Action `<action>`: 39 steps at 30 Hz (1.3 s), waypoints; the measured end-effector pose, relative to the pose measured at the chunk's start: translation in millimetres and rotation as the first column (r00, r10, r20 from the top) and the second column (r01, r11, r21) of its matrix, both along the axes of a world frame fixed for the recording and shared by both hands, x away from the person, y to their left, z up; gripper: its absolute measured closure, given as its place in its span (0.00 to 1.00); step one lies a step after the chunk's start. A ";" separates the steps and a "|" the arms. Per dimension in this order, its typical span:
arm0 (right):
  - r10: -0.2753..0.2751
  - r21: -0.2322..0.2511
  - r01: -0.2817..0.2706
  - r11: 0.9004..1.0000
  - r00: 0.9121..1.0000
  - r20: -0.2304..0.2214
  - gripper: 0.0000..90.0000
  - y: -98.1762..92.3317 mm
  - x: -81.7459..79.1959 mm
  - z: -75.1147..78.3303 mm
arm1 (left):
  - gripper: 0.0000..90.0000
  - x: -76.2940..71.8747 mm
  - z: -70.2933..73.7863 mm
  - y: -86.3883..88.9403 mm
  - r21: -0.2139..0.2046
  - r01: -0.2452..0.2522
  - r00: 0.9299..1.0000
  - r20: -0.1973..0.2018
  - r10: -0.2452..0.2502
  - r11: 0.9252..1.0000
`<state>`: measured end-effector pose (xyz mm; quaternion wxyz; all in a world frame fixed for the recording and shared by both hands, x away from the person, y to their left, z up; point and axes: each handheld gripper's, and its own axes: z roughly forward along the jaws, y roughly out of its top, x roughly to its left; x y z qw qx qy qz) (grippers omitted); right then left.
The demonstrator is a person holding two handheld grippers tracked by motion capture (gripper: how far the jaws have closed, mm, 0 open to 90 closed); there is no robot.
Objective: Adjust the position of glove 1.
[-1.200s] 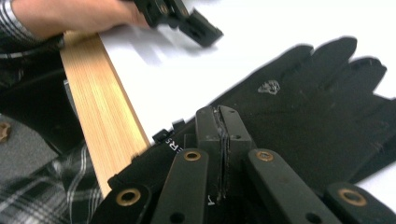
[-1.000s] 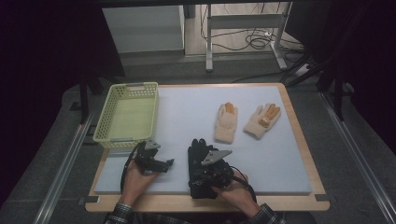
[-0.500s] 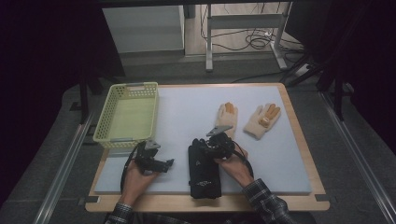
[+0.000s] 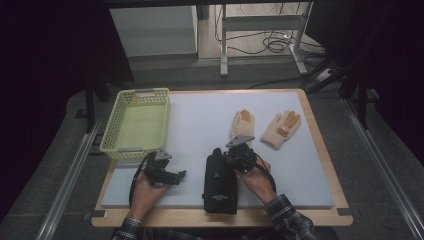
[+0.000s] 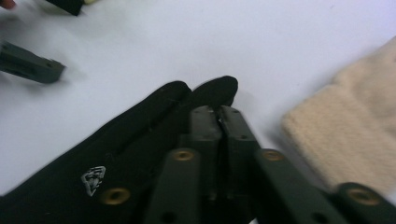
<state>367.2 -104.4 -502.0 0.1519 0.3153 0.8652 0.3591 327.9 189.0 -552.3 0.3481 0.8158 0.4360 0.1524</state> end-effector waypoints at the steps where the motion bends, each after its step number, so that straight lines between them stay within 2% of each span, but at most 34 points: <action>1: 0.002 0.010 -0.002 1.000 1.000 -0.013 0.75 -4.3 1.7 -2.4 | 0.05 0.0 -0.1 -0.1 -0.003 -0.003 1.000 0.001 0.003 1.000; 6: 0.033 0.032 -0.034 0.999 0.999 0.012 0.74 -19.6 -9.8 5.1 | 0.05 -0.5 0.5 1.1 -0.011 -0.002 1.000 0.000 0.002 1.000; 7: 0.049 0.049 -0.050 0.998 0.999 0.017 0.77 -30.0 -17.8 8.3 | 0.05 -2.8 1.3 2.8 0.002 0.006 1.000 0.002 -0.006 1.000; 8: 0.049 0.049 -0.050 0.998 0.999 0.017 0.77 -30.0 -17.8 8.3 | 0.06 -2.8 1.3 2.8 0.002 0.006 1.000 0.002 -0.006 1.000; 10: 0.069 0.058 -0.069 0.996 0.998 0.008 0.81 -41.0 -26.9 7.9 | 0.05 -5.9 1.6 5.6 0.015 -0.002 1.000 -0.001 0.002 1.000; 12: 0.093 0.056 -0.092 0.994 0.995 -0.021 0.90 -52.0 -38.2 2.3 | 0.05 -7.8 2.7 10.2 0.019 -0.015 1.000 0.001 0.015 1.000; 13: 0.101 0.052 -0.099 0.994 0.994 -0.030 0.92 -55.4 -42.3 -0.4 | 0.05 -10.2 4.4 15.1 0.005 -0.025 1.000 0.004 0.025 1.000; 14: 0.101 0.052 -0.099 0.994 0.994 -0.030 0.92 -55.4 -42.3 -0.4 | 0.05 -10.2 4.4 15.1 0.005 -0.025 1.000 0.004 0.025 1.000; 17: 0.123 0.059 -0.120 0.991 0.990 -0.068 0.96 -67.7 -59.2 -9.5 | 0.04 -16.1 5.7 21.3 0.005 -0.037 0.999 0.012 0.037 0.999; 18: 0.123 0.059 -0.120 0.991 0.990 -0.068 0.96 -67.7 -59.2 -9.5 | 0.04 -16.1 5.7 21.3 0.005 -0.037 0.999 0.012 0.037 0.999; 19: 0.138 0.066 -0.132 0.989 0.986 -0.095 0.96 -70.8 -66.6 -13.7 | 0.04 -18.1 4.2 24.4 0.011 -0.041 0.999 0.008 0.041 0.999; 22: 0.159 0.077 -0.151 0.986 0.981 -0.114 0.96 -69.7 -72.8 -18.4 | 0.04 -19.5 2.2 27.5 0.023 -0.052 0.999 0.001 0.052 0.998; 23: 0.180 0.073 -0.172 0.982 0.976 -0.121 0.96 -64.2 -77.6 -22.4 | 0.04 -20.6 1.0 30.2 0.028 -0.063 0.998 -0.001 0.063 0.998; 24: 0.180 0.073 -0.172 0.982 0.976 -0.121 0.96 -64.2 -77.6 -22.4 | 0.04 -20.6 1.0 30.2 0.028 -0.063 0.998 -0.001 0.063 0.998; 29: 0.218 0.083 -0.208 0.975 0.967 -0.131 0.96 -42.5 -78.6 -28.7 | 0.04 -21.4 1.4 39.3 0.030 -0.083 0.997 0.001 0.083 0.996; 34: 0.226 0.094 -0.214 0.972 0.965 -0.132 0.96 -27.3 -76.0 -30.3 | 0.04 -20.8 0.5 45.0 0.030 -0.096 0.995 -0.001 0.096 0.995; 39: 0.214 0.101 -0.203 0.974 0.969 -0.123 0.96 -7.3 -65.1 -32.3 | 0.04 -20.3 -0.5 51.1 0.019 -0.113 0.994 -0.003 0.113 0.993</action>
